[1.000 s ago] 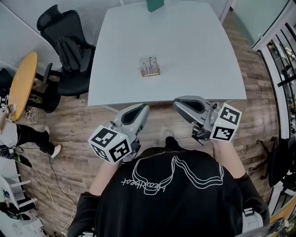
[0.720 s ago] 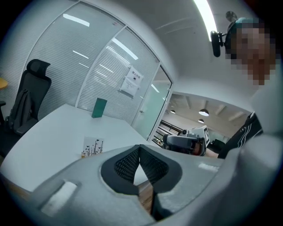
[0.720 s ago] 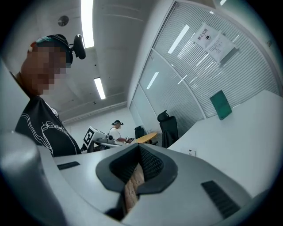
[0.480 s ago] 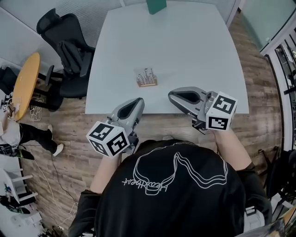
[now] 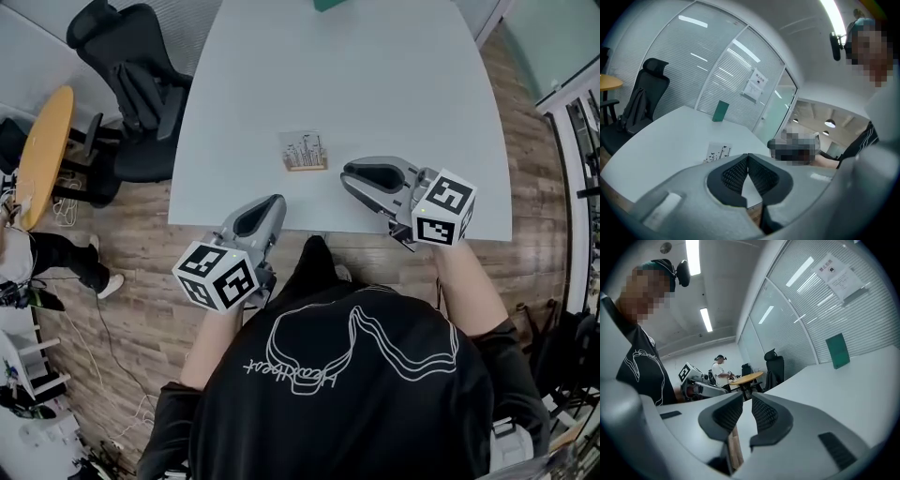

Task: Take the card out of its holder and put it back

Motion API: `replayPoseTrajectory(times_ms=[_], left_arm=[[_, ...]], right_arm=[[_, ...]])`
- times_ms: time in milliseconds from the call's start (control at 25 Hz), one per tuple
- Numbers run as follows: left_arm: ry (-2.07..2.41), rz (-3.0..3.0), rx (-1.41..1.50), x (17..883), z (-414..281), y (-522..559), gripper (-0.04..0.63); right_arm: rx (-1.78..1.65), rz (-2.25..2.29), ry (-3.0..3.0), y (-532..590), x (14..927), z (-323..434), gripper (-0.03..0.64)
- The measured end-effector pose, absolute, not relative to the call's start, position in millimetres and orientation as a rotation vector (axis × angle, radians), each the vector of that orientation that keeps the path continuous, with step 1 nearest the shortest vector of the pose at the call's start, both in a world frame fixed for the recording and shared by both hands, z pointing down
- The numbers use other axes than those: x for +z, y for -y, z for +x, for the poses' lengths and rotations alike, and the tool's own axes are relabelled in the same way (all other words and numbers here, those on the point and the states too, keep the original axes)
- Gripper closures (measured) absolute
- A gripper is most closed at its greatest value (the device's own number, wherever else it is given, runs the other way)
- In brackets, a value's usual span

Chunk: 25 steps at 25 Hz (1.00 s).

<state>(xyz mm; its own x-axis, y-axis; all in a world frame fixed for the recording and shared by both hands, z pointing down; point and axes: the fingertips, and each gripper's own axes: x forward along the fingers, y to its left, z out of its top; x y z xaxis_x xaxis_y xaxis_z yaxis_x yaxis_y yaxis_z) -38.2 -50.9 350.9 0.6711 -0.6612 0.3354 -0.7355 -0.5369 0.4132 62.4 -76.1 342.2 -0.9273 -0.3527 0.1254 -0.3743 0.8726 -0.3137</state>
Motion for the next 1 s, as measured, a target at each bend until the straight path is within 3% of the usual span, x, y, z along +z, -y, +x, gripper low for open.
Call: replayPoseTrajectory(times_ms=[520,1000], left_arm=[[1.055,2.228,0.210,399,-63,102,0.581],[1.056,2.128,0.260,441,-87,130,0.581]], right_arm=[[0.519,0.591,2.833,163,416,48,0.462],[0.500,0.422,2.844,198,457,19,0.459]])
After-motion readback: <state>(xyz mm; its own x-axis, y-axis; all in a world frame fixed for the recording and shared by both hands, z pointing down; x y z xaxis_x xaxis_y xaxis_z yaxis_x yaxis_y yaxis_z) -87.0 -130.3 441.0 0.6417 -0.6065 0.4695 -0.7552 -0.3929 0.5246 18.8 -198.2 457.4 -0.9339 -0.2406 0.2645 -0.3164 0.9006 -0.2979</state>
